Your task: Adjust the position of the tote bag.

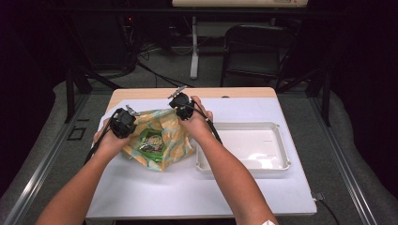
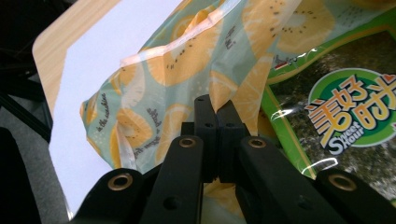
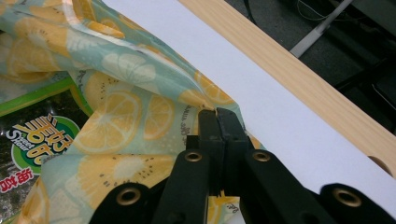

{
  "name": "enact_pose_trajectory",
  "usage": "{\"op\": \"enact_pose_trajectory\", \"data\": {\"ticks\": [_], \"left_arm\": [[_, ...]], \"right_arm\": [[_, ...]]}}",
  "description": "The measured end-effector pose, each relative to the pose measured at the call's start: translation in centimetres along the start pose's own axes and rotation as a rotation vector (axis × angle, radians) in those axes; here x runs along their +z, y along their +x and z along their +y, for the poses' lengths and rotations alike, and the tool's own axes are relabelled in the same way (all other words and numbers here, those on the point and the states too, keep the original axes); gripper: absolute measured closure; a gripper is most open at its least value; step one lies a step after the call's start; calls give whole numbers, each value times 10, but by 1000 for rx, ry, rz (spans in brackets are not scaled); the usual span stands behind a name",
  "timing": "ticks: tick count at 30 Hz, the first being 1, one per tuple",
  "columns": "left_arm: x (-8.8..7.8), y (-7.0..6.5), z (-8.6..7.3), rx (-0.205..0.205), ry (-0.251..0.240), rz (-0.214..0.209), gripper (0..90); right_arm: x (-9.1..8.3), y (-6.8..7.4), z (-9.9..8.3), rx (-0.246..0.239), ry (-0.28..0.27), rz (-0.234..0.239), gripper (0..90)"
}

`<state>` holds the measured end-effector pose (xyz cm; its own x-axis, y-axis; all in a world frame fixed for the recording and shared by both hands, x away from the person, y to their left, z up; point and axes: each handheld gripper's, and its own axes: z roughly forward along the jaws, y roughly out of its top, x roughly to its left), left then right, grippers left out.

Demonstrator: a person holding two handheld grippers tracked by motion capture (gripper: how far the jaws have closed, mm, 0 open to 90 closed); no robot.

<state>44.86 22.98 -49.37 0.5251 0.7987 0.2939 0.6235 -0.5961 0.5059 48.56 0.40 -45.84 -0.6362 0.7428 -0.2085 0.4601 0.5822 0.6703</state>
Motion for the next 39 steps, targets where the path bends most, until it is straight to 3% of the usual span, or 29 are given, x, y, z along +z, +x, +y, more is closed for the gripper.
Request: {"op": "enact_pose_trajectory", "data": {"ticks": [2,5,9,12,16,24,30,39], "left_arm": [[4,-1,1,-5,11,-4,900],[7,-1,2,-11,10,-9,900],[11,-2,3,-18,17,-13,900],[13,-2,3,-24,21,-13,900],[16,0,2,-40,24,-20,900],[20,1,2,-71,20,-19,900],[22,0,3,-64,22,-26,900],[24,0,1,-73,19,-29,900]], "right_arm": [[2,2,-2,9,-8,12,810],[0,2,-2,12,-14,29,777],[-12,8,1,19,-65,57,677],[-23,14,4,19,-121,66,656],[-31,23,5,-8,-150,73,622],[-14,46,-7,-33,-83,143,538],[3,58,-13,-59,-32,179,466],[17,68,-18,-86,31,154,442]]}}
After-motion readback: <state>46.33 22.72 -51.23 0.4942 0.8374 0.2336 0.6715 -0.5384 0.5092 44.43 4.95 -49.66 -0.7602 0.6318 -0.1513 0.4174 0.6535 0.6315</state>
